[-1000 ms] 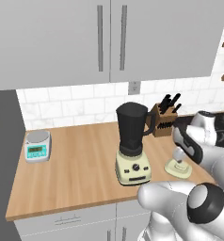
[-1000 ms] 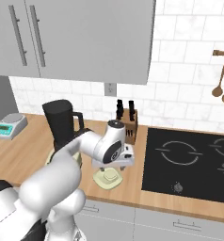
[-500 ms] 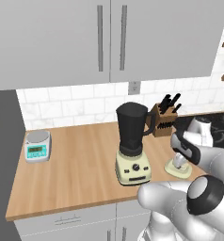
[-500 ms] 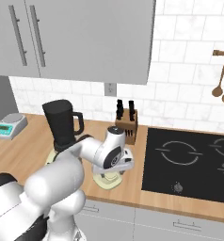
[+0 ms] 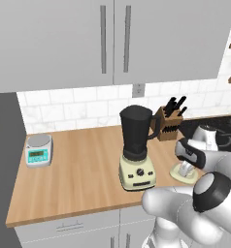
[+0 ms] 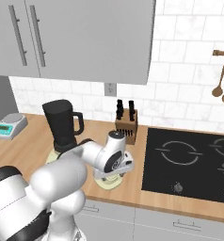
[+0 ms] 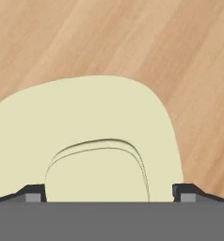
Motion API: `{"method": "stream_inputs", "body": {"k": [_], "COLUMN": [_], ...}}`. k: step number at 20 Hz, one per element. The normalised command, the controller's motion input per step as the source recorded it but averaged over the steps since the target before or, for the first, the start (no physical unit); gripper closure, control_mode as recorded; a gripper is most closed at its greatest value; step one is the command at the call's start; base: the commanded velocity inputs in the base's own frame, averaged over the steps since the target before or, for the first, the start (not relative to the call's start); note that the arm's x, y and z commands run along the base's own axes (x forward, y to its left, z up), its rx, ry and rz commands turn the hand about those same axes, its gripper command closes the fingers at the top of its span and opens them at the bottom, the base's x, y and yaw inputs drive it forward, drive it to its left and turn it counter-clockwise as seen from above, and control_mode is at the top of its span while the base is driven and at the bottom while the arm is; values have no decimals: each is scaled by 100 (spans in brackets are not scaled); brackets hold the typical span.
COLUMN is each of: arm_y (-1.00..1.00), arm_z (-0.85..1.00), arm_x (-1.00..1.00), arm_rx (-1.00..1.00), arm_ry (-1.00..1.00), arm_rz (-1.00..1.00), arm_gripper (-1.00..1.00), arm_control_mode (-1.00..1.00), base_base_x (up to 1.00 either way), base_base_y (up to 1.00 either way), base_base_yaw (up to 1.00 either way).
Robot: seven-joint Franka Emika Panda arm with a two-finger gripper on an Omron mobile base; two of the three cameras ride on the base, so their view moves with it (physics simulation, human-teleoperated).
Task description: Close the lid blender by securely placing the lid on top.
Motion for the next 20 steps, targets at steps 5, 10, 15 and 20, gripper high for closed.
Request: {"method": "stream_inputs", "body": {"k": [5,10,15,20], "arm_y": [4,4,-1,0], "arm_z": [-19,0,38,76], "arm_x": [-1,0,0,-8], "arm_rx": [-2,0,0,0], "arm_ry": [-1,-3,-14,-12], "arm_rz": [7,6,6,1], "arm_gripper": [100,100,100,100], "arm_control_mode": [-100,-100,-100,-100], "base_base_x": [0,0,0,0], "base_base_y": [0,0,0,0], "base_base_yaw": [0,0,0,0]}}
